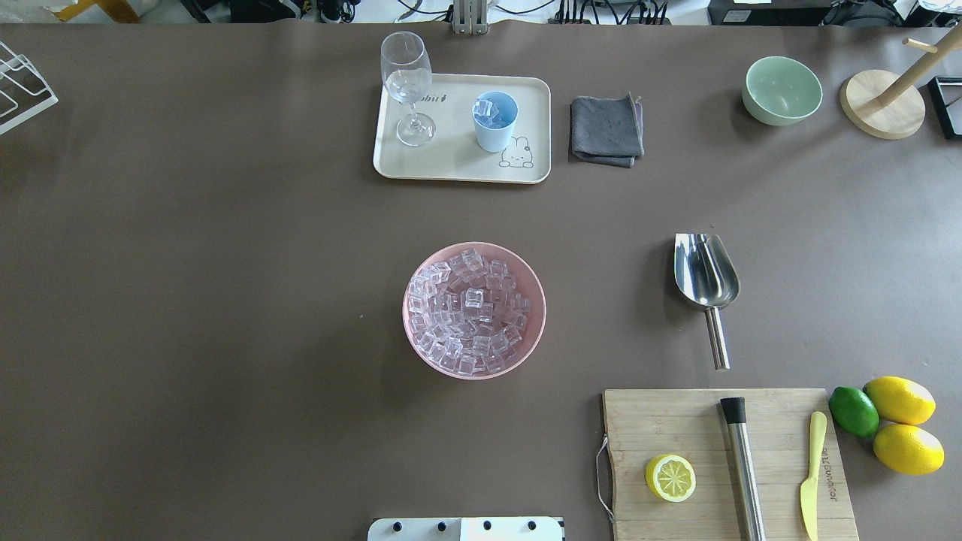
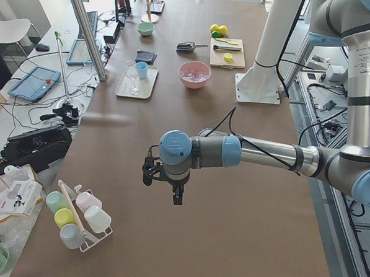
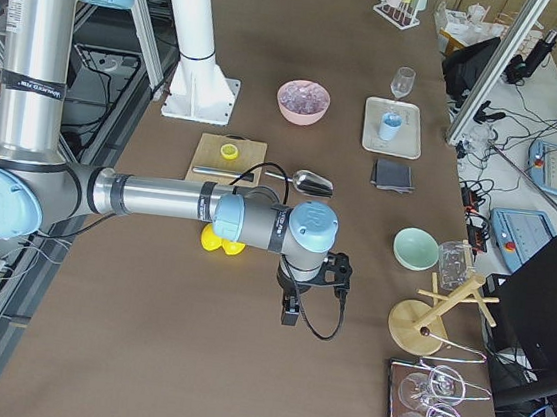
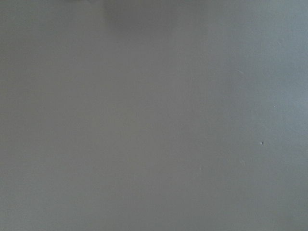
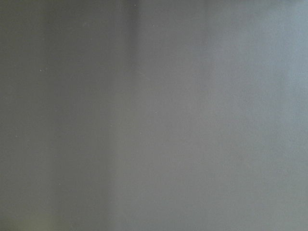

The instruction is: Put ice in cup with scoop

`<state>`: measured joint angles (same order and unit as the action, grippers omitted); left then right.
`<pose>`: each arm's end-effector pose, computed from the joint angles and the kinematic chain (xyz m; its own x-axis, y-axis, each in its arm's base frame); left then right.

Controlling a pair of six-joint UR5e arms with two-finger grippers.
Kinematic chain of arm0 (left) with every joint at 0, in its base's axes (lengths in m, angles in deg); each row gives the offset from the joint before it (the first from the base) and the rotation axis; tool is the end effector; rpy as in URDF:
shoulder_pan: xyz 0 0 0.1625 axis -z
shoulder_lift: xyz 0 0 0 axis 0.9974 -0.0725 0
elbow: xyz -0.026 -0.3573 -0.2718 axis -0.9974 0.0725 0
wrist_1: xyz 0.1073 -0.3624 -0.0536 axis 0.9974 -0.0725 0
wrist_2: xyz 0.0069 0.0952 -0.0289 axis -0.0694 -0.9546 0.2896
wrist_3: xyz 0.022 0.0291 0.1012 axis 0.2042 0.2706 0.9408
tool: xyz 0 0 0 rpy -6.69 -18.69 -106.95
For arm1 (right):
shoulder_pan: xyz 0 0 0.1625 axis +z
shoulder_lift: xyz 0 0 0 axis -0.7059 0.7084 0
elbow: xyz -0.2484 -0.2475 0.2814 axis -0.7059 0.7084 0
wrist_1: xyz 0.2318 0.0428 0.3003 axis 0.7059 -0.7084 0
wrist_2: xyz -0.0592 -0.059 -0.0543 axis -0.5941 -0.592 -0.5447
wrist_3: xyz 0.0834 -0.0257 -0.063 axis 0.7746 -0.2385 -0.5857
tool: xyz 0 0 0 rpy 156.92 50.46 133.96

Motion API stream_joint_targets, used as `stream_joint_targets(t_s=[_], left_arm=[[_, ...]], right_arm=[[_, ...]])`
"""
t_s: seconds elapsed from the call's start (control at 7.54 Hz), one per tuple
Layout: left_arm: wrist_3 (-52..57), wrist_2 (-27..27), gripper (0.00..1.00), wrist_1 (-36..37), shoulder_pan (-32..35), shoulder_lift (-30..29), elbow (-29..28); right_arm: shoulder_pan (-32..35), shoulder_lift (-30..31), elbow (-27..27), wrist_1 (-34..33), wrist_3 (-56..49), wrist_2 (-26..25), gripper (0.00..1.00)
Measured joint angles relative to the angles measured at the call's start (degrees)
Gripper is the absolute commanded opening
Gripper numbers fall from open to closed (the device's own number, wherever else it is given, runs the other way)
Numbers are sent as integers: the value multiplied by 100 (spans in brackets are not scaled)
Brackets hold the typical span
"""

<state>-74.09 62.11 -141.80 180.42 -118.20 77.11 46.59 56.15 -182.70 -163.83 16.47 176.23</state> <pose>-0.0790 -0.3720 0.6421 0.6176 -0.0696 -0.7834 0.0408 0.9976 -0.0566 0.0720 -0.4103 0.6750 0.7390 -0.0670 0.6704 0.0753 0.9970 0.0168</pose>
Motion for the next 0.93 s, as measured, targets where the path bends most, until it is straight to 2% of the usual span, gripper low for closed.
stream_joint_targets(t_s=[0.93], left_arm=[[-23, 50, 98, 45, 295, 164, 68]], right_arm=[[0, -39, -6, 0, 0, 8, 100]])
